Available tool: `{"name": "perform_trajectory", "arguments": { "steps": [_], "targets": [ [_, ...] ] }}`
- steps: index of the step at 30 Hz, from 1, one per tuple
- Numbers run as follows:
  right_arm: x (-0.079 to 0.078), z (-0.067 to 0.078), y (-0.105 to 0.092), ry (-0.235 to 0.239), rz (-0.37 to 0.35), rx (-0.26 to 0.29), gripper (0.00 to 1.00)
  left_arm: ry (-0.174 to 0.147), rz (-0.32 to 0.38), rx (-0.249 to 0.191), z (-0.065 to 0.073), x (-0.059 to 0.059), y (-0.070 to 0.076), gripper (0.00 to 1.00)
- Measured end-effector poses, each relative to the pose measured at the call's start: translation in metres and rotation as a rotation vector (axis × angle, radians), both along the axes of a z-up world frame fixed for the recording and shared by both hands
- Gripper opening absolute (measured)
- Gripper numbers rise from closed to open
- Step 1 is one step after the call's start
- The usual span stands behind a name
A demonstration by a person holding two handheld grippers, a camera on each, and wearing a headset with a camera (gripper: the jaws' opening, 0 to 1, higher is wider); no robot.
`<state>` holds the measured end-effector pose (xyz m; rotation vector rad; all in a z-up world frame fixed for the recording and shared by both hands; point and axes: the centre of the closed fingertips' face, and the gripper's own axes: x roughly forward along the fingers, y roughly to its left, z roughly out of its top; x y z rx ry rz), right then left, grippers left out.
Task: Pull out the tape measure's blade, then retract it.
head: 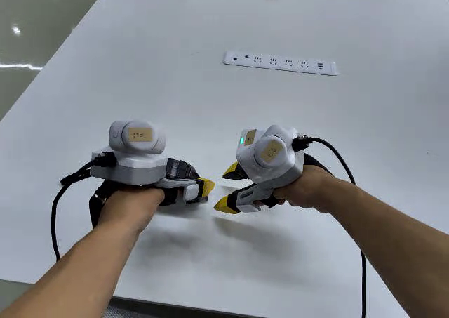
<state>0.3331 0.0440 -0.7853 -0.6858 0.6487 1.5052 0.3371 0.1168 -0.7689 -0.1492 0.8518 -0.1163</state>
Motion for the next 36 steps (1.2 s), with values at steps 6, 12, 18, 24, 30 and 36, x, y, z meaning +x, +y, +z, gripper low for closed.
{"name": "perform_trajectory", "arguments": {
  "steps": [6,12,18,24,30,36],
  "targets": [
    [0.0,0.004,-0.009,0.003,-0.033,0.012,0.39,-0.007,-0.029,0.002,0.001,-0.005,-0.001,0.75],
    [-0.002,0.006,-0.017,0.011,-0.062,0.02,0.43,-0.005,-0.058,0.005,0.002,-0.01,-0.001,0.77],
    [-0.003,0.011,-0.023,0.016,-0.086,0.033,0.46,-0.016,-0.08,0.002,0.004,-0.012,-0.001,0.78],
    [-0.003,0.014,-0.033,0.026,-0.117,0.045,0.5,-0.025,-0.109,0.007,0.007,-0.015,0.0,0.79],
    [-0.005,0.017,-0.045,0.027,-0.143,0.053,0.53,-0.048,-0.152,-0.001,0.009,-0.018,-0.003,0.8],
    [-0.007,0.02,-0.054,0.032,-0.172,0.072,0.56,-0.067,-0.18,0.005,0.011,-0.02,-0.004,0.81]
  ]
}}
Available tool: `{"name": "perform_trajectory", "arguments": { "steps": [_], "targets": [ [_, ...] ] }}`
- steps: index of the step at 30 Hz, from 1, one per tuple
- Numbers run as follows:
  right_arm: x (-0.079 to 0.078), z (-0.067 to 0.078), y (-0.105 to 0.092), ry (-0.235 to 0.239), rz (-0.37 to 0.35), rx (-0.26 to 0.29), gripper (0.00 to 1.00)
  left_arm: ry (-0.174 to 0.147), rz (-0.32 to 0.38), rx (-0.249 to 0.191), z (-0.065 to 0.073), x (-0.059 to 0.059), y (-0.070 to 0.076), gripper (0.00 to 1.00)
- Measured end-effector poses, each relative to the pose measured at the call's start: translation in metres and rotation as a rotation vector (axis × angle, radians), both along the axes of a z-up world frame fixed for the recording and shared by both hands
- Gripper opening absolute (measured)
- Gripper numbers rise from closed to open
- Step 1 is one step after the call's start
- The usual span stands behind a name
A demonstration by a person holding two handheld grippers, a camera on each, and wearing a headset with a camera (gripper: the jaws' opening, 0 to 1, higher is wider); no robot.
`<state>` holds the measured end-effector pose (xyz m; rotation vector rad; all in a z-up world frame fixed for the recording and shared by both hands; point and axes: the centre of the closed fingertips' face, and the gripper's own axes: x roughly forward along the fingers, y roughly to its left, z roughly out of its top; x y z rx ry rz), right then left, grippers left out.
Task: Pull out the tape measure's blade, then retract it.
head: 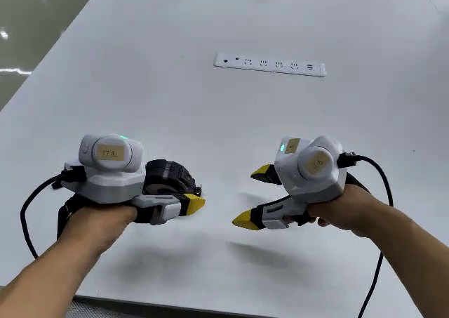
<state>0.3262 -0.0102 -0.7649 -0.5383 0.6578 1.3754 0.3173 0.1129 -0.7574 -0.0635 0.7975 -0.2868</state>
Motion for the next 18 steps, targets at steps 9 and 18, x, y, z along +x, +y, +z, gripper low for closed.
{"name": "perform_trajectory", "arguments": {
  "steps": [9,18],
  "targets": [
    [-0.004,0.002,-0.013,0.011,-0.055,0.027,0.61,-0.039,-0.039,-0.004,0.005,-0.004,-0.001,0.84],
    [-0.006,0.005,-0.026,0.014,-0.108,0.051,0.64,-0.063,-0.086,0.006,0.007,-0.012,-0.003,0.85]
  ]
}}
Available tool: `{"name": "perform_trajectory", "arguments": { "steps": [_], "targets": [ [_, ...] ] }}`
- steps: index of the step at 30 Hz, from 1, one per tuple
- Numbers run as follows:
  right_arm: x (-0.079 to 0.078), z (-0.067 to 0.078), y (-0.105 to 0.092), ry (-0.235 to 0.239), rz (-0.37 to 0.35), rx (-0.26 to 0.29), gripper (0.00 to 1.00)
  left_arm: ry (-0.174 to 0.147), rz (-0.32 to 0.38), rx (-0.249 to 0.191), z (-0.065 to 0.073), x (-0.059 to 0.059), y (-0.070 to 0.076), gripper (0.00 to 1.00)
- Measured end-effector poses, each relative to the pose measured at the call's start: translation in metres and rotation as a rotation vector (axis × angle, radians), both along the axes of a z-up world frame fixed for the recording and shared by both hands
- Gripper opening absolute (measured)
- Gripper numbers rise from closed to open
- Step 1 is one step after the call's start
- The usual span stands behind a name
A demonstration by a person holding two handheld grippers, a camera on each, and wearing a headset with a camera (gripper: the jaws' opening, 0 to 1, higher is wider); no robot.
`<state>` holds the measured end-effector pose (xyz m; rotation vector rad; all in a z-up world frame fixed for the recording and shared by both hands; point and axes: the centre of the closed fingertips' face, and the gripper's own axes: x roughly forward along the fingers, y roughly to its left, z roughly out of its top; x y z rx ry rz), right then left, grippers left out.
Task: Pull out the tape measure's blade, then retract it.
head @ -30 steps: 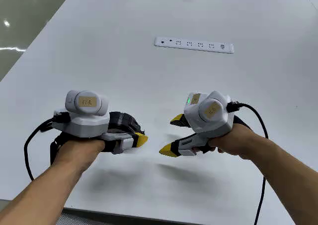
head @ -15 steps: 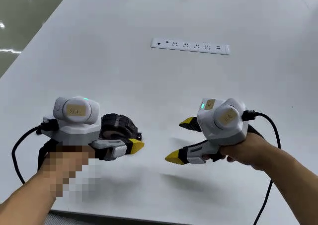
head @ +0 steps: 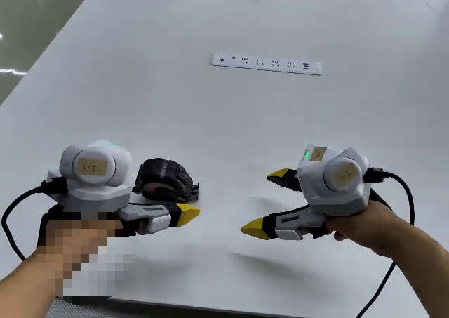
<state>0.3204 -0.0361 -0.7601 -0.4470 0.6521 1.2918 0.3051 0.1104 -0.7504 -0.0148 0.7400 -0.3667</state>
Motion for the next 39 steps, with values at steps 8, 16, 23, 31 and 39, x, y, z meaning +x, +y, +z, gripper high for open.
{"name": "perform_trajectory", "arguments": {
  "steps": [8,16,23,31,39],
  "targets": [
    [-0.004,0.004,-0.012,0.005,-0.055,0.027,0.69,-0.035,-0.025,0.0,0.005,-0.005,-0.001,0.87],
    [-0.01,0.012,-0.02,-0.02,-0.104,0.094,0.75,-0.073,-0.079,0.001,0.009,-0.014,-0.004,0.91],
    [-0.016,0.016,-0.029,-0.041,-0.125,0.128,0.8,-0.106,-0.117,0.0,0.014,-0.022,-0.007,0.95],
    [-0.022,0.016,-0.036,-0.047,-0.166,0.174,0.88,-0.131,-0.121,-0.016,0.018,-0.027,-0.005,0.99],
    [-0.03,0.016,-0.044,-0.049,-0.193,0.19,0.94,-0.149,-0.145,-0.007,0.02,-0.037,-0.004,0.99]
  ]
}}
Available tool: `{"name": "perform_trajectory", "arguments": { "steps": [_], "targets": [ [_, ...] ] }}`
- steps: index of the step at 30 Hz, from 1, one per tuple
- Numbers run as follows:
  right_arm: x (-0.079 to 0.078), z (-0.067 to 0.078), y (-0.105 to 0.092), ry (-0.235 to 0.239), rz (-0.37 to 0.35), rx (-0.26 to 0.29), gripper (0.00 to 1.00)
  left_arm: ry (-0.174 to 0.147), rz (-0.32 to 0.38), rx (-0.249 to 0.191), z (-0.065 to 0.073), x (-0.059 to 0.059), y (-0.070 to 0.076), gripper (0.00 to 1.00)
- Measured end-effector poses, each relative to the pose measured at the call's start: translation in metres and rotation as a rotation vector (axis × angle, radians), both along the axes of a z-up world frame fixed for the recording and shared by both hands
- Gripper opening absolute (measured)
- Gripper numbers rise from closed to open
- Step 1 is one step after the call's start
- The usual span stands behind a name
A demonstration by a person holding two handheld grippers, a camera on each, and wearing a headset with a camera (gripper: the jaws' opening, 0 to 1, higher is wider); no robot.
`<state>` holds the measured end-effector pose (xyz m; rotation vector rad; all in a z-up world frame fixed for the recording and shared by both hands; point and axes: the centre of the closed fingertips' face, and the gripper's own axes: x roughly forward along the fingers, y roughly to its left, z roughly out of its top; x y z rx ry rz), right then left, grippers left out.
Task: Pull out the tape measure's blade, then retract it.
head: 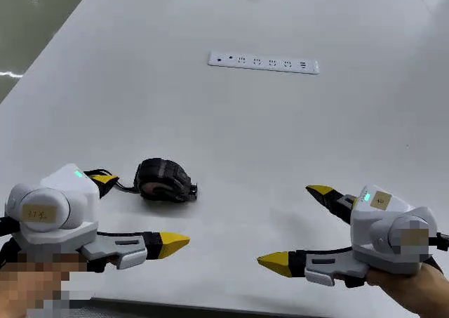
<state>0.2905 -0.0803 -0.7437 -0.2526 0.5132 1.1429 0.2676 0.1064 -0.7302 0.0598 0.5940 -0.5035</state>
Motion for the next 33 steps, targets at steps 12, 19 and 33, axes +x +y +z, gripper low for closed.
{"name": "perform_trajectory", "arguments": {
  "steps": [12,19,33],
  "targets": [
    [-0.005,0.002,-0.009,-0.003,-0.035,0.017,0.99,-0.035,-0.044,0.014,0.001,-0.01,-0.003,0.99],
    [-0.007,0.001,-0.015,-0.013,-0.045,0.005,0.99,-0.044,-0.047,0.001,0.004,-0.016,-0.004,0.99],
    [-0.009,0.006,-0.019,-0.03,-0.064,0.014,0.99,-0.054,-0.049,-0.006,0.006,-0.019,-0.002,0.99]
  ]
}}
